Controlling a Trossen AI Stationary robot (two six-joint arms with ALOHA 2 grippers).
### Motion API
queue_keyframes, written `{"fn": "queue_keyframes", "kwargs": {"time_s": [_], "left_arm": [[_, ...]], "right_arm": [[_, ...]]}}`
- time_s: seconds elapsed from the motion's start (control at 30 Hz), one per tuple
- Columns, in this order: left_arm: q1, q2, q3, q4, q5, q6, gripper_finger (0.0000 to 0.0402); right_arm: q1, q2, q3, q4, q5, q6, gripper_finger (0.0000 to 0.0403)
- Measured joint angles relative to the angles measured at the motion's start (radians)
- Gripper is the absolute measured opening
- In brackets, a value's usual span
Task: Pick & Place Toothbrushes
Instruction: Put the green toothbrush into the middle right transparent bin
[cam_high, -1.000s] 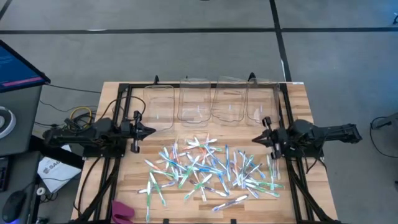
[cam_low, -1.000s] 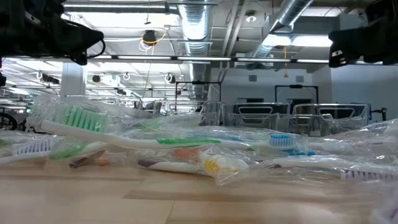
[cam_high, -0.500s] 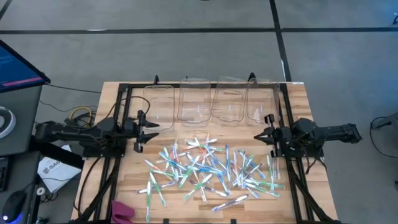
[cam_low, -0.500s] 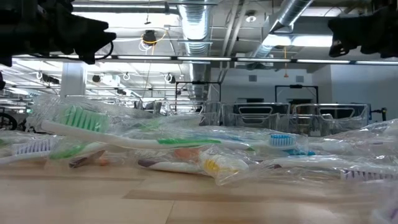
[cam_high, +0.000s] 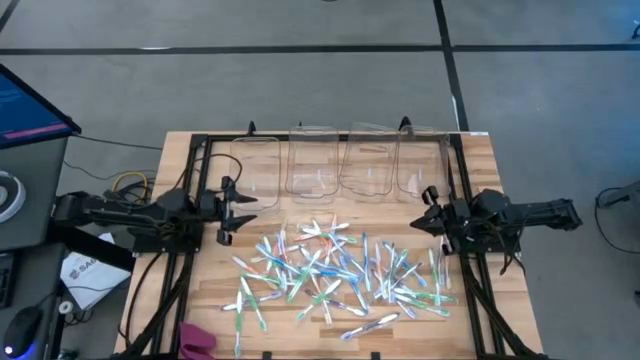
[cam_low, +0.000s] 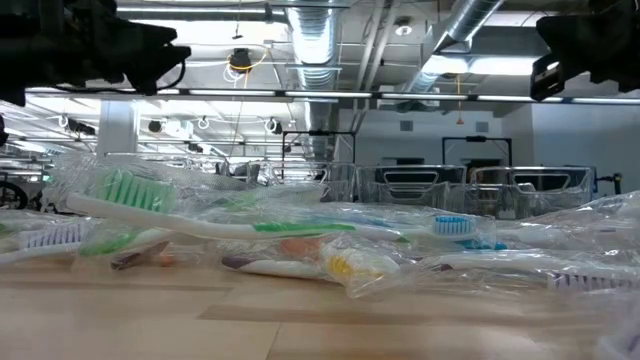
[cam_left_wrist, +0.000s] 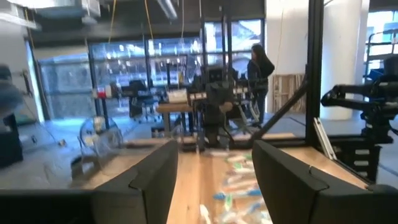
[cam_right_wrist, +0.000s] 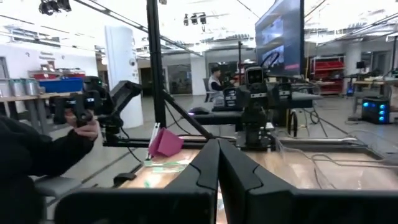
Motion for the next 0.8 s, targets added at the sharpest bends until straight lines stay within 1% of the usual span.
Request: {"fn": "queue_keyframes", "kwargs": {"time_s": [0.1,0.27,0.43,0.5,0.67,0.73,0.8], "left_arm": [[0.000,-0.001,0.000,0.026,0.000,0.004,0.0198],[0.000,0.000,0.000,0.026,0.001,0.006,0.0200],[0.000,-0.001,0.000,0.034,0.004,-0.003,0.0196],[0.000,-0.001,0.000,0.036,0.004,-0.003,0.0193],[0.000,0.000,0.000,0.046,0.003,-0.002,0.0191],[0.000,-0.001,0.000,0.050,0.003,-0.002,0.0192],[0.000,-0.001,0.000,0.050,0.003,-0.002,0.0193]], "right_arm": [[0.000,0.000,0.000,0.019,0.006,-0.060,0.0017],[0.000,0.000,0.005,0.093,0.010,-0.125,0.0077],[0.000,0.001,0.024,-0.092,0.023,-0.182,0.0129],[0.000,0.015,0.036,-0.102,0.050,-0.183,0.0143],[0.001,0.108,0.094,-0.087,0.143,-0.128,0.0163],[0.012,0.181,0.124,-0.024,0.149,-0.118,0.0168],[0.026,0.293,0.162,0.013,0.150,-0.124,0.0173]]}}
